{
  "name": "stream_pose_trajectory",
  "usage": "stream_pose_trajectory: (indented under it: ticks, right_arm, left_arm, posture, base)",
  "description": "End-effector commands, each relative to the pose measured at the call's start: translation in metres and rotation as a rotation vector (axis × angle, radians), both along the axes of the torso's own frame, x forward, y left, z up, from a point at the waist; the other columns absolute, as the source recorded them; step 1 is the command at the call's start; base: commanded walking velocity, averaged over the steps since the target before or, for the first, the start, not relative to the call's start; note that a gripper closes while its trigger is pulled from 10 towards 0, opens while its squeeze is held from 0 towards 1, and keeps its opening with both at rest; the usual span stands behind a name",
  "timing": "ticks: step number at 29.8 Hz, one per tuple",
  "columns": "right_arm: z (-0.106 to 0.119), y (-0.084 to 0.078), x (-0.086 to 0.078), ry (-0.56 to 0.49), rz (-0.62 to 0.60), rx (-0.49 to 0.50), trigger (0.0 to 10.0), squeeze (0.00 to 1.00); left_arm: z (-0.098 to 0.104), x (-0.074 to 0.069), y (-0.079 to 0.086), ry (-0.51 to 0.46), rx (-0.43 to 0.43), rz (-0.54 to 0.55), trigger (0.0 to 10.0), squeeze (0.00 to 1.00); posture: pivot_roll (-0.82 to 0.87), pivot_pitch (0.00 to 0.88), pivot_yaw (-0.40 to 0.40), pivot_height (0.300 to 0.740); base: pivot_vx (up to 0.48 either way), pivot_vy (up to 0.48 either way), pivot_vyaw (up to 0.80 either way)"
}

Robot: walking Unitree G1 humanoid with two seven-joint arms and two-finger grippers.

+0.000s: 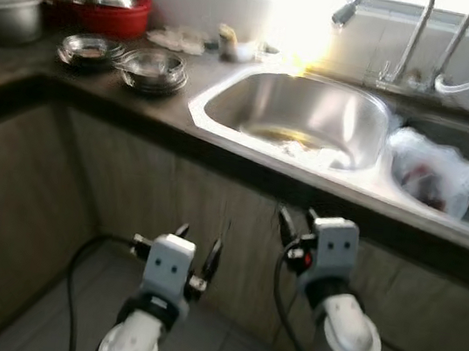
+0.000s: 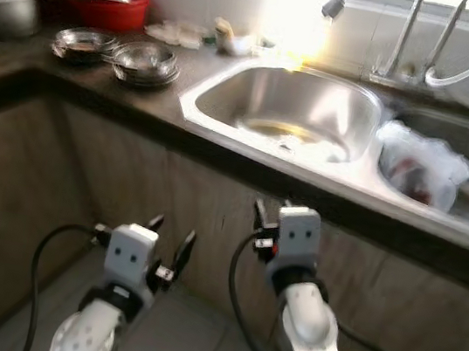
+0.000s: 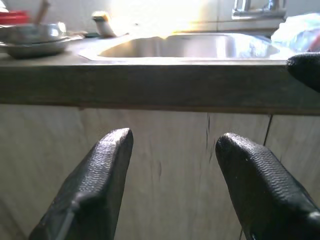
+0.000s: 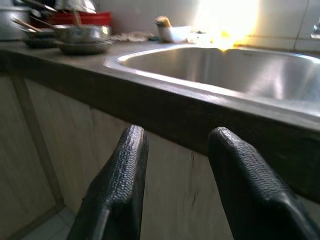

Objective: Kitchen organization

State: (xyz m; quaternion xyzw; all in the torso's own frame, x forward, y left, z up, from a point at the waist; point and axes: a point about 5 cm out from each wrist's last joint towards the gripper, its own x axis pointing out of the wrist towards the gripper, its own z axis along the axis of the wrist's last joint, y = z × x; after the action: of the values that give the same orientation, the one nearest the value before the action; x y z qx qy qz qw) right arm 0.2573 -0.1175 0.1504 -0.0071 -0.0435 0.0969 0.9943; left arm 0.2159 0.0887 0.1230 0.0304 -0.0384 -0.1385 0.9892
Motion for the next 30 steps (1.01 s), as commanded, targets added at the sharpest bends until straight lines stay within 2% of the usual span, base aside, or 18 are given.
stream_pose_trajectory:
  ticks: [1, 13, 30]
  right_arm:
    - [0.0038, 0.0051, 0.0003, -0.014, 0.016, 0.009, 10.0, 0.0]
    - [0.0035, 0.0037, 0.0017, -0.012, 0.012, 0.005, 10.0, 0.0]
    - [0.0035, 0.0046, 0.0027, -0.008, 0.019, 0.004, 10.0, 0.0]
  left_arm:
    - [0.0011, -0.0002, 0.0033, -0.004, 0.016, 0.004, 10.0, 0.0]
    - [0.0014, -0.0001, 0.0031, -0.002, 0.019, 0.005, 10.0, 0.0]
    - [0.0008, 0.0004, 0.003, 0.006, 0.023, 0.009, 10.0, 0.0]
  posture:
    - [0.05, 0.048, -0.023, 0.74]
    - [0.05, 0.051, -0.022, 0.74]
    - [0.05, 0.053, -0.024, 0.74]
  base:
    - [-0.281, 0.0, 0.8]
    - [-0.278, 0.0, 0.8]
    - [0.0, 0.0, 0.8]
